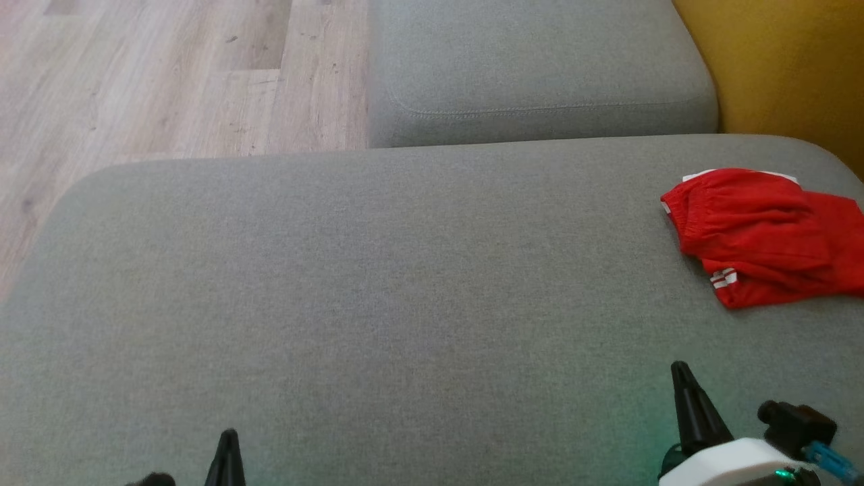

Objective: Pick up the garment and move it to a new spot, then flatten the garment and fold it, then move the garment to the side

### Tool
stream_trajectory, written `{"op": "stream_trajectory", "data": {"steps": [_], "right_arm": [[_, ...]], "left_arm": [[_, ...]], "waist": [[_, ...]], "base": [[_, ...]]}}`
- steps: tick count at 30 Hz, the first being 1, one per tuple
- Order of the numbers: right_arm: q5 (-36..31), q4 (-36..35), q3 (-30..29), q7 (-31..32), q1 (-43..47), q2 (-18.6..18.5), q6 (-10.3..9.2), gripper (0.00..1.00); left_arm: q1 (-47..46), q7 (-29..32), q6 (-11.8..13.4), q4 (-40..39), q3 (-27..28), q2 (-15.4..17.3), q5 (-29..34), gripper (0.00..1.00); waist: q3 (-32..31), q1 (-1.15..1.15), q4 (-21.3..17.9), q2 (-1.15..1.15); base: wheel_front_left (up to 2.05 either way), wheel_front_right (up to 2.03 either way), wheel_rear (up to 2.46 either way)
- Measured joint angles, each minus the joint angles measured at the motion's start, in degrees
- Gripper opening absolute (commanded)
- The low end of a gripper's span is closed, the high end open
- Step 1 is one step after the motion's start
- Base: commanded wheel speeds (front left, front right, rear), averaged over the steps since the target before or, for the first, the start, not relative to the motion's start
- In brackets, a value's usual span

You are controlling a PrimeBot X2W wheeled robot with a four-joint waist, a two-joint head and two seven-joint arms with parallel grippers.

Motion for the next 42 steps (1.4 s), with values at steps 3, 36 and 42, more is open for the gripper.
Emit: {"op": "stream_trajectory", "data": {"steps": [3, 36, 42], "right_arm": [[2.1, 0.0, -0.2, 0.2, -0.6, 0.0, 0.0, 0.0], [24.6, 0.7, -2.8, 2.7, -3.8, -0.2, -0.01, 0.0], [28.6, 0.9, -3.2, 3.4, -4.4, -0.2, -0.01, 0.0]], "left_arm": [[-0.7, 0.5, -0.7, 0.2, 0.8, -0.6, -1.4, 0.0], [-4.4, 5.3, -7.0, 2.1, 9.4, -4.4, -15.1, 0.0], [-4.8, 6.2, -8.0, 2.7, 11.0, -5.2, -17.5, 0.0]], "waist": [[0.1, 0.0, 0.0, 0.0], [1.8, 0.0, -0.6, 0.0], [2.1, 0.0, -0.7, 0.0]], "base": [[0.0, 0.0, 0.0], [0.0, 0.0, 0.0], [0.0, 0.0, 0.0]]}}
